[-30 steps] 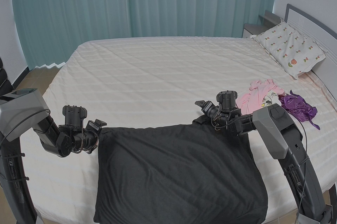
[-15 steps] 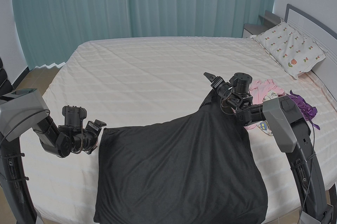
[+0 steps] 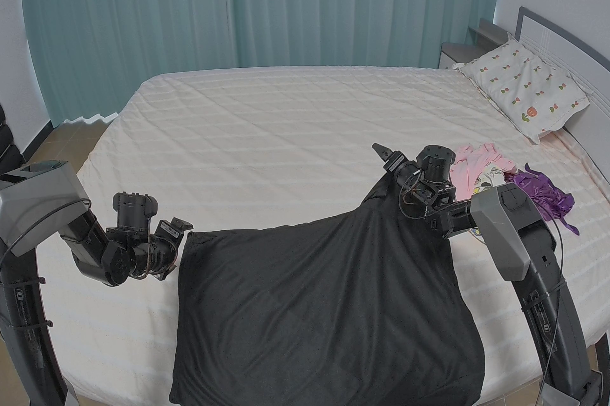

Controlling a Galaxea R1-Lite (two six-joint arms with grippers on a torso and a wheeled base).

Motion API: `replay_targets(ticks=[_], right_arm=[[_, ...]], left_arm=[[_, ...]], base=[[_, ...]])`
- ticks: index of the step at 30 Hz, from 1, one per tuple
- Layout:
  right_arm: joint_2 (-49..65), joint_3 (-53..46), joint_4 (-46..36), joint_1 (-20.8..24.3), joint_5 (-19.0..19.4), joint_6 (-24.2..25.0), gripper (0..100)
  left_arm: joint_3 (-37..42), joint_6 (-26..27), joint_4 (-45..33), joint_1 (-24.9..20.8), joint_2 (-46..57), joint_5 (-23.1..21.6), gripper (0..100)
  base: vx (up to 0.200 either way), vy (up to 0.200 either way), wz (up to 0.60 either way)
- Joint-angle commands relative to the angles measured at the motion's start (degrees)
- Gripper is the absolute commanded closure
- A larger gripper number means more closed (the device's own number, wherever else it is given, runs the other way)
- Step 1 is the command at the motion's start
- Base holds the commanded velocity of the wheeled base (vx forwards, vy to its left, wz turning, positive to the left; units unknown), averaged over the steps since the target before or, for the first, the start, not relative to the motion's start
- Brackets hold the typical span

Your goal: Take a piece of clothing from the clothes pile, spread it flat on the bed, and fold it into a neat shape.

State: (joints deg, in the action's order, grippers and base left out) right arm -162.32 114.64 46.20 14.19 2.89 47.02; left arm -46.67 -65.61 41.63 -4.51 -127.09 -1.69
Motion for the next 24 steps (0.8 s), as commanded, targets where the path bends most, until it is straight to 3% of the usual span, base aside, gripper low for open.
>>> replay_targets(ticks=[1, 4, 6, 8, 11, 24], right_arm=[[3.6, 0.0, 2.0, -0.1, -1.0, 5.1, 0], [4.1, 0.0, -1.1, -0.2, -0.7, 6.7, 0], [2.2, 0.0, -6.7, -0.1, -1.1, 3.0, 0], [1.5, 0.0, -5.9, -0.5, -1.7, 1.4, 0], [1.7, 0.0, -0.6, -1.3, -2.6, 4.5, 0], [2.3, -3.2, -13.5, -1.3, -4.1, -1.2, 0]], left_arm=[[0.0, 0.0, 0.0, 0.0, -0.2, 0.0, 0], [0.0, 0.0, 0.0, -0.1, -0.2, 0.0, 0], [0.0, 0.0, 0.0, -0.1, -0.2, 0.0, 0], [0.0, 0.0, 0.0, -0.1, -0.2, 0.0, 0], [0.0, 0.0, 0.0, 0.0, -0.3, 0.0, 0], [0.0, 0.0, 0.0, -0.1, -0.4, 0.0, 0]], base=[[0.0, 0.0, 0.0], [0.0, 0.0, 0.0], [0.0, 0.0, 0.0], [0.0, 0.0, 0.0], [0.0, 0.0, 0.0], [0.0, 0.0, 0.0]])
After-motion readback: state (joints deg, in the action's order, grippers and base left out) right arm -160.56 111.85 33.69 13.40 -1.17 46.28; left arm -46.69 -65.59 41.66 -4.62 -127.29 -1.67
